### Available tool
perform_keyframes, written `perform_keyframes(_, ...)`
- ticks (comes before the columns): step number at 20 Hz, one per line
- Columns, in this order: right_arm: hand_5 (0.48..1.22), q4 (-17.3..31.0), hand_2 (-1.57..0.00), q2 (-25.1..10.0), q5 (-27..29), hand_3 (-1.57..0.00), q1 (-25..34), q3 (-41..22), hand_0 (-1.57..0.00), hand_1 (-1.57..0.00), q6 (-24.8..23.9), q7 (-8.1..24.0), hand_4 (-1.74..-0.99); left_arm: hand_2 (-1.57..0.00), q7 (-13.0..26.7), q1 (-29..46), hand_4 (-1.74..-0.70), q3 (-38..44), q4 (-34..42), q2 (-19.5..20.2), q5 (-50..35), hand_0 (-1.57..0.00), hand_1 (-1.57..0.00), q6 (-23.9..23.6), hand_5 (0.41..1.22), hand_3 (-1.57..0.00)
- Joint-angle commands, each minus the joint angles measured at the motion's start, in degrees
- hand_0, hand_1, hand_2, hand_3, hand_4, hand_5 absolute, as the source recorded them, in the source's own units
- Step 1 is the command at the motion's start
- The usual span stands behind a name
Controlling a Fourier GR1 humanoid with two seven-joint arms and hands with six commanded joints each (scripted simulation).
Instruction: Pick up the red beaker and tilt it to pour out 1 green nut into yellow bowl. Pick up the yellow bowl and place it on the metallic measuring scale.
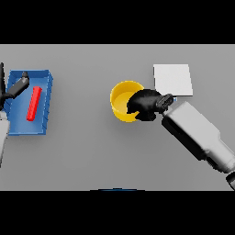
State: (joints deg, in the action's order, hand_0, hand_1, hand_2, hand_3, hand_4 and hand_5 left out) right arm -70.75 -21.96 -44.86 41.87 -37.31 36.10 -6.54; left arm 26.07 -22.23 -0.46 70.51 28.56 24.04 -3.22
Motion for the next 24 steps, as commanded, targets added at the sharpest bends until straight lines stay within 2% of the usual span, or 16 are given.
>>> perform_keyframes(1,1.218,-1.1,-1.41,-0.4,0.1,-1.25,0.0,0.5,-1.56,-1.56,0.3,0.7,-1.737,0.00,0.0,-0.6,-0.74,-0.1,0.1,0.1,0.1,0.00,0.00,0.2,0.695,0.00)
perform_keyframes(4,1.220,-2.9,-1.42,-2.8,0.3,-1.27,0.8,2.4,-1.57,-1.57,0.7,1.2,-1.739,0.00,-0.6,-0.2,-0.74,0.2,0.7,0.7,-0.2,0.00,0.00,0.4,0.693,0.00)
perform_keyframes(6,1.220,-2.4,-1.44,-2.9,0.4,-1.27,1.3,3.5,-1.57,-1.57,-0.2,1.5,-1.740,0.00,0.2,-0.6,-0.74,0.6,0.4,0.8,-0.3,0.00,0.00,0.1,0.697,0.00)
perform_keyframes(8,1.220,-0.8,-1.44,-2.3,0.8,-1.38,2.5,4.7,-1.57,-1.57,-0.8,1.6,-1.740,0.00,0.0,-0.3,-0.75,0.6,0.6,0.5,-0.6,0.00,0.00,0.3,0.697,0.00)
perform_keyframes(10,1.220,1.2,-1.47,-2.7,0.8,-1.31,3.7,6.2,-1.57,-1.57,-0.9,2.3,-1.740,0.00,0.2,0.0,-0.74,0.3,0.8,0.4,-0.2,0.00,0.00,0.2,0.702,0.00)
perform_keyframes(12,1.221,1.4,-1.49,-4.7,0.9,-1.26,3.6,7.6,-1.57,-1.57,-2.2,1.4,-1.741,0.00,0.1,0.2,-0.74,0.2,0.8,0.6,0.2,0.00,0.00,0.0,0.708,0.00)
perform_keyframes(17,1.221,8.6,-1.54,-7.1,0.1,-1.20,5.8,10.9,-1.57,-1.57,-7.2,0.2,-1.741,0.00,1.1,-0.2,-0.74,0.5,1.7,0.7,-0.4,0.00,0.00,0.8,0.706,0.00)
perform_keyframes(19,1.221,12.8,-1.51,-7.8,-0.3,-1.19,7.3,12.1,-1.57,-1.57,-9.2,-1.4,-1.741,0.00,1.0,-0.4,-0.74,0.6,0.8,0.9,-0.3,0.00,0.00,0.7,0.699,0.00)
perform_keyframes(21,1.221,15.6,-1.51,-8.0,-0.2,-1.17,6.9,13.1,-1.57,-1.57,-10.5,-1.3,-1.741,0.00,1.2,-0.2,-0.73,0.5,1.5,0.7,-0.2,0.00,0.00,0.7,0.696,0.00)
perform_keyframes(24,1.221,21.3,-1.48,-7.8,-1.6,-1.23,7.0,13.3,-1.57,-1.57,-14.4,-2.6,-1.741,0.00,1.5,-0.6,-0.73,0.7,0.9,0.9,-0.3,0.00,0.00,0.9,0.685,0.00)
